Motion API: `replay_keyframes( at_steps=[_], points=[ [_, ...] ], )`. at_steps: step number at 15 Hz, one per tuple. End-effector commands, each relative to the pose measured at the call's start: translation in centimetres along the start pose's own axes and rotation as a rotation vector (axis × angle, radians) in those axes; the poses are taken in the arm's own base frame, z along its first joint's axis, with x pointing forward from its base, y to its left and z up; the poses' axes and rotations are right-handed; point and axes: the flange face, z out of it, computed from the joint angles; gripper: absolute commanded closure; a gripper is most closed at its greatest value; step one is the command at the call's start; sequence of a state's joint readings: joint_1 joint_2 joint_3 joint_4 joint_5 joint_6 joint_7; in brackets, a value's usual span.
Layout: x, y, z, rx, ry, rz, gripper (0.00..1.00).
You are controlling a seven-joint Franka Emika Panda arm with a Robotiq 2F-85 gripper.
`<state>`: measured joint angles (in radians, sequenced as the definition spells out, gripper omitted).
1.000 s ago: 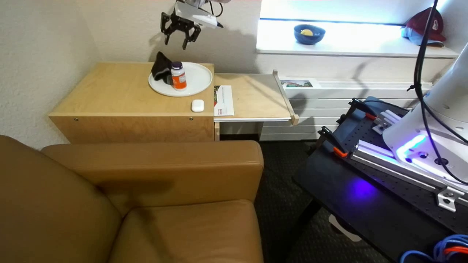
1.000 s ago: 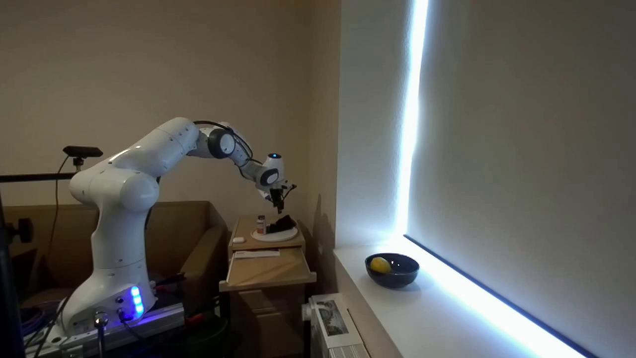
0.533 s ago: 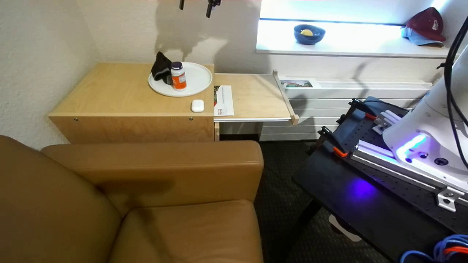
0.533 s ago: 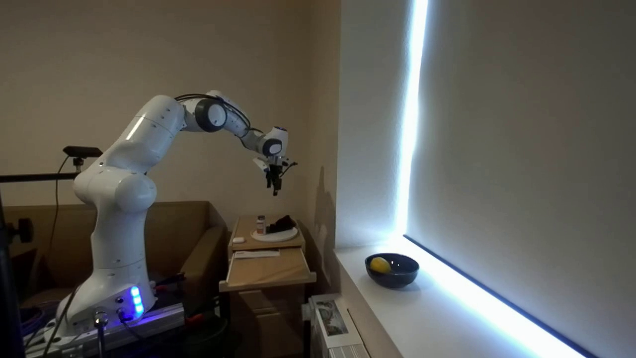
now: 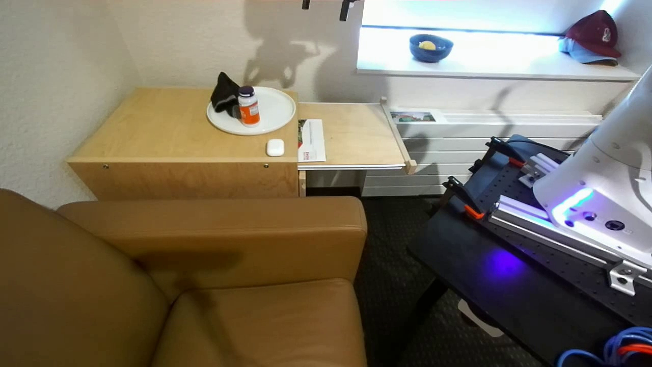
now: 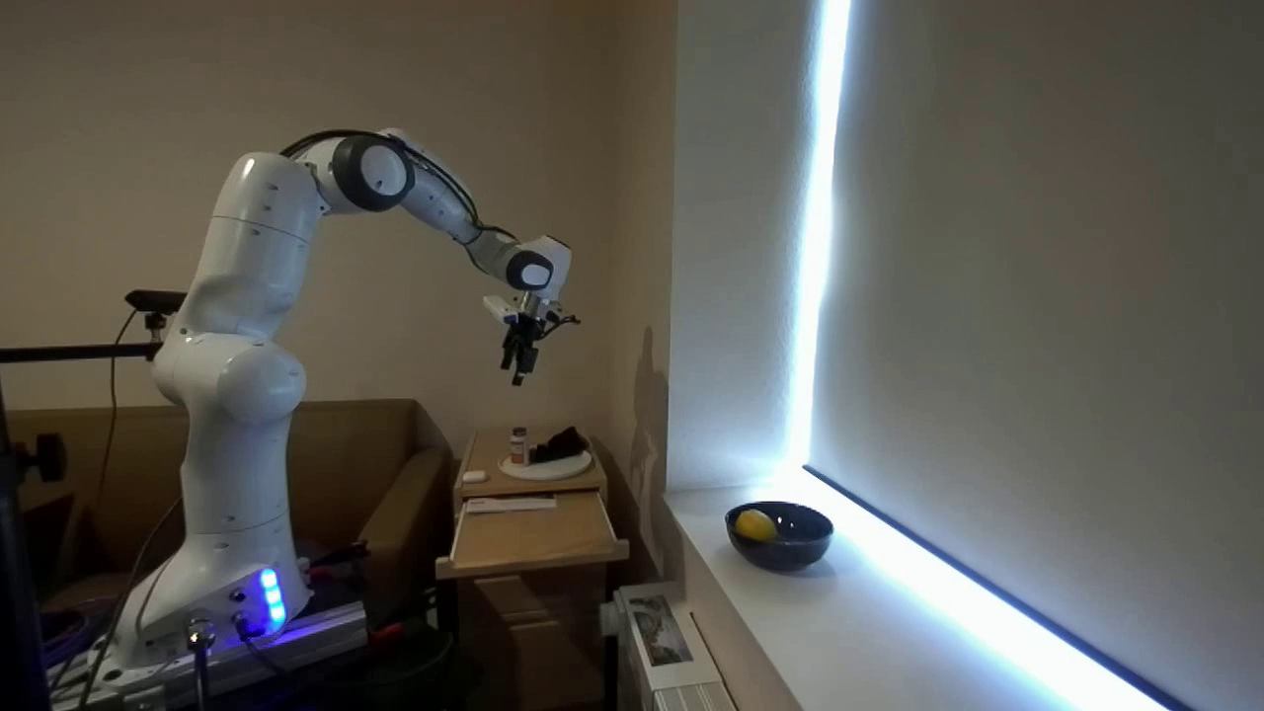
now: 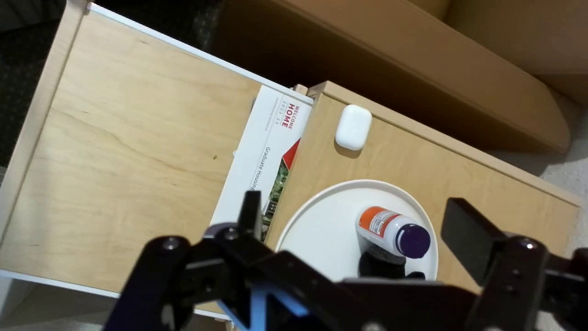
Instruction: Put the black sock on the white plate, put the white bar of soap on the plate, pick up the lemon from the bowl on the windowsill and put it on the plate
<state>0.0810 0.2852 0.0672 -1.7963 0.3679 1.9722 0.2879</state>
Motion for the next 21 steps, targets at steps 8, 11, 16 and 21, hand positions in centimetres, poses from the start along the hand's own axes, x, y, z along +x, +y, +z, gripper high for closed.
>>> replay_keyframes(
  at_steps=[8,11,16,21],
  points=[
    [-1.9,-6.2,13.3,-0.24,-0.143,-0.121,0.0],
    [-2.9,-9.3,17.5,-0.305,-0.063,-0.172,0.0],
    [-2.3,-12.0,23.4,-0.337,0.129,-0.137,0.0],
    [-2.0,-11.9,25.5,-0.286,0.189,-0.05,0.0]
  ],
)
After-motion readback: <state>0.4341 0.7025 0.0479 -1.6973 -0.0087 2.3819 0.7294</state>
